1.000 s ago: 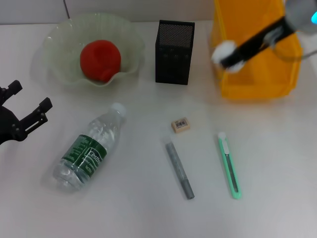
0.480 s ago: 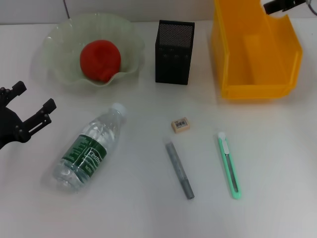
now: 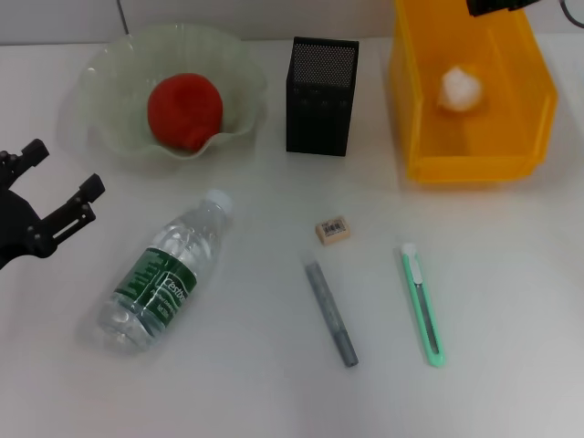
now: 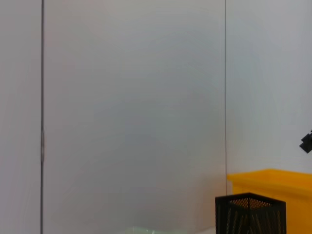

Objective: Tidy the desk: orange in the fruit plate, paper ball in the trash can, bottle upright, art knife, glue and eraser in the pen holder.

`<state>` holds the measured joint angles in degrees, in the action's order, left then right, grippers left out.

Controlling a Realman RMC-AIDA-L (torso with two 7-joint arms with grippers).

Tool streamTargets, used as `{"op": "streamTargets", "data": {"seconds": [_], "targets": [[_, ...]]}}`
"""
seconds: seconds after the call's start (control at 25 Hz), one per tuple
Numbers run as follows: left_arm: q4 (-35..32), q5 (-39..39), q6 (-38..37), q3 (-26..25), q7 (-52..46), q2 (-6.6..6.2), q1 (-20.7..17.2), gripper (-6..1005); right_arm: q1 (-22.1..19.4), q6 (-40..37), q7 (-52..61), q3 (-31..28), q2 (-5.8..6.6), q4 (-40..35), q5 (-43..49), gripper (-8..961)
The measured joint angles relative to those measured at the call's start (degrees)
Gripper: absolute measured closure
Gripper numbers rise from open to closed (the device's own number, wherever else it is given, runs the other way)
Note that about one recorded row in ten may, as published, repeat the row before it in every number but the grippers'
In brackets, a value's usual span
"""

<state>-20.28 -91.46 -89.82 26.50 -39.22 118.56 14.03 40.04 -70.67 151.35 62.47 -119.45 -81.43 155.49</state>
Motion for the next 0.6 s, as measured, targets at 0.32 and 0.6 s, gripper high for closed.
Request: {"op": "streamTargets", "data": {"seconds": [0.32,0.6], "targets": [[4.21,4.84,-4.0,-0.61,4.23,-0.06,-1.07,189,-19.03,-1.0,-20.83,0.97,0.01,-8.48,-40.47,121],[-8.9,-0.25,-13.2,3.98,-14.49,-0.16,-2.45,206,-28.14,-7.83,-54.08,1.06,-0.06,12.0,-63.76,123]]}}
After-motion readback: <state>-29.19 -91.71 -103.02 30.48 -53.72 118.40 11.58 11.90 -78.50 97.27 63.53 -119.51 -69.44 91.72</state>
